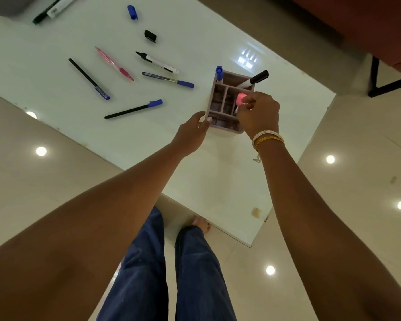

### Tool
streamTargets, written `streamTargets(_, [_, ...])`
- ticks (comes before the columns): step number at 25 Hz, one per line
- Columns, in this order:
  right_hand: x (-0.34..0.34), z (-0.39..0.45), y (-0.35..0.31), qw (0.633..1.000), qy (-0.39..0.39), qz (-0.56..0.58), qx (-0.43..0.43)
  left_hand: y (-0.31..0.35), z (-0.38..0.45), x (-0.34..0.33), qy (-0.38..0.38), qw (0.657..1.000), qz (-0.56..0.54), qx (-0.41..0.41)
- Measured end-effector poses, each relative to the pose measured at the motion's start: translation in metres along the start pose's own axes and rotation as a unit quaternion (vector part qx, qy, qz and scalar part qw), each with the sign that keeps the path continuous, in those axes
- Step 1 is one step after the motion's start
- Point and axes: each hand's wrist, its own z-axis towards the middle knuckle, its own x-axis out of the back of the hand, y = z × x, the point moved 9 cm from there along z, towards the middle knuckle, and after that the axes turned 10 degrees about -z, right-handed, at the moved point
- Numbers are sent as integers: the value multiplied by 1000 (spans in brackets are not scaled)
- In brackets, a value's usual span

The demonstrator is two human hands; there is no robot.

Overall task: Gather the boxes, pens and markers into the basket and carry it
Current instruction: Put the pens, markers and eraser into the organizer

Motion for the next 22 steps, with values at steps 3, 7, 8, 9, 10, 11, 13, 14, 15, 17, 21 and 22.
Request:
streamTargets(3, [2, -13, -27, 996, 52, 58, 31, -10, 0, 32, 68, 998, -14, 3])
streamTargets(7, [-24, -31, -82, 982, 69, 157, 82, -32, -2, 94, 178, 984, 28, 9])
streamTargets(8, [-39, -35, -96, 982, 52, 159, 88, -38, -4, 110, 200, 979, 40, 9])
streamTargets(9, [-59, -39, -111, 985, 22, 147, 90, -44, -6, 126, 219, 974, 51, 6])
streamTargets(10, [-80, -41, -122, 989, -13, 126, 82, -49, -8, 140, 231, 971, 60, 2])
streamTargets(11, [-104, -40, -129, 991, -50, 111, 55, -54, -8, 154, 238, 969, 68, -1])
streamTargets(13, [-149, -37, -123, 983, -123, 117, -67, -65, -9, 178, 242, 967, 76, 7])
streamTargets(14, [-170, -37, -116, 968, -157, 135, -144, -72, -8, 188, 237, 968, 75, 17])
streamTargets(15, [-187, -38, -112, 949, -182, 153, -209, -79, -6, 197, 226, 971, 77, 30])
streamTargets(17, [-203, -37, -110, 931, -192, 159, -269, -89, -3, 203, 191, 975, 101, 54])
streamTargets(21, [-210, -30, -109, 929, -139, 158, -303, -88, 9, 207, 152, 970, 187, 35])
streamTargets(22, [-210, -31, -110, 924, -129, 175, -315, -86, 10, 205, 147, 969, 198, 26])
